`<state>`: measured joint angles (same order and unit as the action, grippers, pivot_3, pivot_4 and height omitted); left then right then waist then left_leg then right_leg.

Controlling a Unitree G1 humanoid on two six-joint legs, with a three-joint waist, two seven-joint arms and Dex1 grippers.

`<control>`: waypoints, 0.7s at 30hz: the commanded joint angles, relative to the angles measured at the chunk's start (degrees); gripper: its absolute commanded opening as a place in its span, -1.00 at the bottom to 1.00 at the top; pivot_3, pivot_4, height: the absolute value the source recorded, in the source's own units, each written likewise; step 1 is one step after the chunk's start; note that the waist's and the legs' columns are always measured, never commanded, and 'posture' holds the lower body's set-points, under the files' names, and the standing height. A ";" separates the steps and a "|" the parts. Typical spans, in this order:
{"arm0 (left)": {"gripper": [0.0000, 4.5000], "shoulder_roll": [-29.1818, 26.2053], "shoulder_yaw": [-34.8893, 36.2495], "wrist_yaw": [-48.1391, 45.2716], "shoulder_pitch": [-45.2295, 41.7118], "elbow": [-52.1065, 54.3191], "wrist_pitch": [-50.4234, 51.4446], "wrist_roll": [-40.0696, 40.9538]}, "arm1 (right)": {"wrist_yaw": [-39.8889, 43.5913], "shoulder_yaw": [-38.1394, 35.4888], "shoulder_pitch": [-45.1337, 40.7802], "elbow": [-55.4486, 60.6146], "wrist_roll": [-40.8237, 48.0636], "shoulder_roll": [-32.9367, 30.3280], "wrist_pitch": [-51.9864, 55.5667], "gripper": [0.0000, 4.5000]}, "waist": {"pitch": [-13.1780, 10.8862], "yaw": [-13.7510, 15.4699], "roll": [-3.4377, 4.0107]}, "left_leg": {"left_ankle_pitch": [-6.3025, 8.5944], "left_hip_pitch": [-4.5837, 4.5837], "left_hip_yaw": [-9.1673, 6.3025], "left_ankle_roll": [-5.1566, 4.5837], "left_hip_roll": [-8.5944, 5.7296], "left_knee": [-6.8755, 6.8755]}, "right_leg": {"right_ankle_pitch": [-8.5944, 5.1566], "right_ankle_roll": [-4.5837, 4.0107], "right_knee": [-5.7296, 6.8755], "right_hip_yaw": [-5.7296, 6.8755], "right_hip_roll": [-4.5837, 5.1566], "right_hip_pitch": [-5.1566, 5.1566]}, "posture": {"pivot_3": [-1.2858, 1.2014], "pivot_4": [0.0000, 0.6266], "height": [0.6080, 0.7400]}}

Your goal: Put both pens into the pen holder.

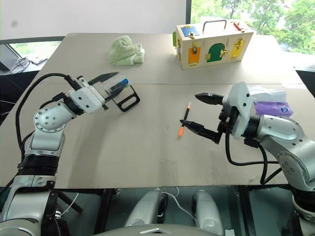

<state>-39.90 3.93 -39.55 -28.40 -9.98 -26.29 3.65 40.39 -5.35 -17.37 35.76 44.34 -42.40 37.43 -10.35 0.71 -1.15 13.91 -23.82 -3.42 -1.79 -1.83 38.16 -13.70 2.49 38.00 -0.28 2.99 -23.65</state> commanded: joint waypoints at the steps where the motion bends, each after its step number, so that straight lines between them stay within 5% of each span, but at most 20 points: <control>1: 0.58 -0.56 1.32 -1.42 0.41 13.96 12.70 9.39 | -0.58 -2.21 0.49 2.39 0.62 -0.46 -0.28 1.00 | 0.00 0.00 0.00 | 0.00 -0.01 -0.01 0.00 0.00 0.04 | 0.00 0.00 0.00 -0.01 0.01 0.00 | 0.03 -0.52 1.00; 2: 0.89 -0.80 1.33 -1.20 1.03 17.64 19.25 12.77 | -0.68 -2.21 0.76 2.48 0.57 -0.40 -0.37 1.00 | 0.00 0.00 0.00 | 0.01 -0.01 0.00 -0.01 0.00 0.05 | 0.00 0.00 0.00 -0.05 0.01 0.01 | 0.03 -0.52 1.00; 3: 0.97 -0.58 1.41 0.97 0.92 22.23 27.83 17.50 | -0.62 -2.27 1.23 2.46 0.28 -0.44 -0.64 1.00 | 0.00 -0.04 0.00 | 0.01 -0.01 0.00 -0.02 0.00 0.05 | 0.00 0.01 0.00 -0.06 0.01 0.01 | 0.03 -0.52 1.00; 8: 0.99 4.20 1.20 26.58 -9.16 37.71 76.23 40.16 | 0.43 -5.36 4.29 1.65 0.31 -1.99 -1.08 1.00 | -0.02 0.29 -0.03 | 0.01 -0.01 -0.22 -0.02 0.01 0.18 | -0.01 0.03 0.07 -0.05 -0.03 0.12 | 0.03 -0.52 1.00; 12: 0.99 10.09 -2.53 31.77 -23.71 29.40 110.56 46.66 | 3.14 -9.98 10.27 2.01 -1.63 -5.43 -2.47 1.00 | 0.00 0.19 -0.01 | 0.00 0.13 -0.29 -0.04 -0.11 0.28 | 0.06 0.19 0.08 0.20 -0.32 0.34 | 0.03 -0.52 1.00; 15: 0.99 16.54 -6.14 34.83 -32.12 12.48 118.79 46.96 | 6.04 -15.06 16.89 3.10 -3.98 -6.04 -6.71 1.00 | 0.01 0.06 0.00 | 0.00 0.21 -0.25 -0.05 -0.17 0.28 | 0.07 0.23 0.09 0.16 -0.35 0.41 | 0.03 -0.52 1.00; 21: 0.99 29.19 -10.33 37.74 -42.40 -13.47 116.16 37.47 | 7.98 -23.54 26.67 4.22 -6.81 -6.99 -8.97 1.00 | 0.00 -0.45 0.01 | -0.14 0.12 -0.13 0.20 -0.13 0.22 | 0.08 0.20 0.10 0.00 -0.37 0.25 | 0.03 -0.52 1.00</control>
<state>-12.13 -5.01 -1.54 -68.34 -19.48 91.75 44.57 47.94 -25.64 8.97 37.80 37.84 -49.10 30.08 -10.36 0.25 -1.14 13.76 -23.70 -3.50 -1.59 -1.99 38.38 -13.62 2.70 38.10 -0.32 2.64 -23.40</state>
